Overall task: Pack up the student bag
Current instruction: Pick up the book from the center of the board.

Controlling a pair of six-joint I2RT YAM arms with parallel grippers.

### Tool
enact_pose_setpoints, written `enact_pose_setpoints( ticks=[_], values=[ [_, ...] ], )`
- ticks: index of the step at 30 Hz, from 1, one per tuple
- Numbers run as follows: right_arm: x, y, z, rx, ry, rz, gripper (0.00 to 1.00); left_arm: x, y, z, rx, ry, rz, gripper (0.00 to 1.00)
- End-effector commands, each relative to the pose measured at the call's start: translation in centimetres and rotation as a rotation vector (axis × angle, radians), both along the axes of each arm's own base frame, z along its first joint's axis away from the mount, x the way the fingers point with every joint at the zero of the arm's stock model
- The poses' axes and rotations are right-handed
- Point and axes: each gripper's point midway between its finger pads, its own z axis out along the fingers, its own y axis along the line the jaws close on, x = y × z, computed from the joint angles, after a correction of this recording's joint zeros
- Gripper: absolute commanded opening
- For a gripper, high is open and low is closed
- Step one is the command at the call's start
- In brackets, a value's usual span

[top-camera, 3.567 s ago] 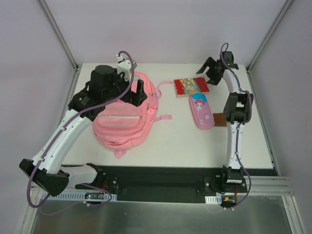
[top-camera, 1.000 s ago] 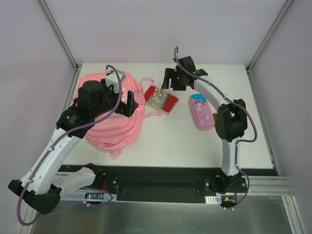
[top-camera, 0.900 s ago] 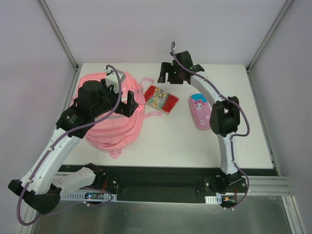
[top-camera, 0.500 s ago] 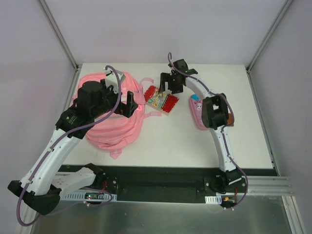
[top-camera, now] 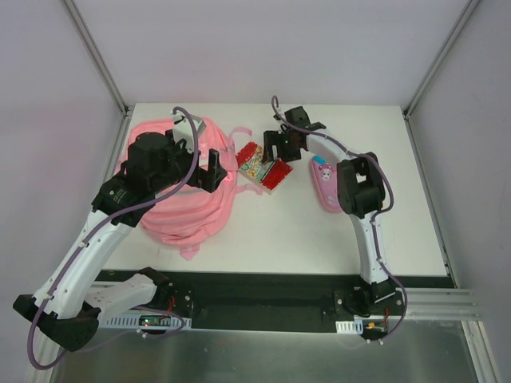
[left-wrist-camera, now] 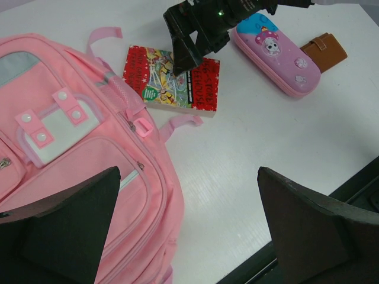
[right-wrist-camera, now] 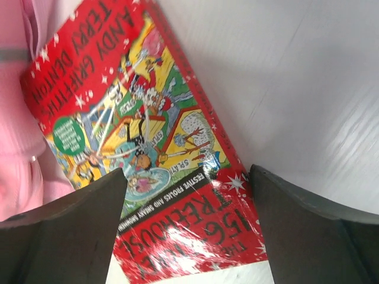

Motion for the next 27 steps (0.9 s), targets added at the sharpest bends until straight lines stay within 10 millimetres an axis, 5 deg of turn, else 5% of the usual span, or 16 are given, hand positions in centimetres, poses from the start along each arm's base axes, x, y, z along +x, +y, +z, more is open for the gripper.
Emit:
enact_pose_setpoints(
  ticks=[1, 2, 5, 10, 17, 27],
  values=[
    [-4.8, -0.9, -0.6, -0.106, 0.044, 0.028, 0.83, 0.2, -0.6, 0.1, -0.034, 0.002, -0.010, 0.99],
    [-6.2, -1.8, -2.2, -0.167, 0.063, 0.018, 0.81, 0.2, -0.7, 0.0, -0.035, 0.007, -0.011, 0.99],
    [-8.1, -2.5, -2.0, -0.212, 0.046, 0.001, 0.63, 0.2, -0.8, -0.3, -0.037, 0.020, -0.018, 0.99],
    [-13.4, -5.1, -4.9, -0.358, 0.113, -0.012, 0.45, 0.2, -1.5, -0.6, -0.042, 0.042, -0.041, 0.99],
    [-19.5, -7.4, -6.4, -0.466, 0.143, -0.037, 0.45, 0.1, -1.5, -1.2, -0.042, 0.057, -0.043, 0.99],
    [-23.7, -9.0, -4.9, -0.447, 0.156, -0.105, 0.43, 1.4, -4.7, -4.5, -0.123, 0.213, -0.082, 0.99]
  ],
)
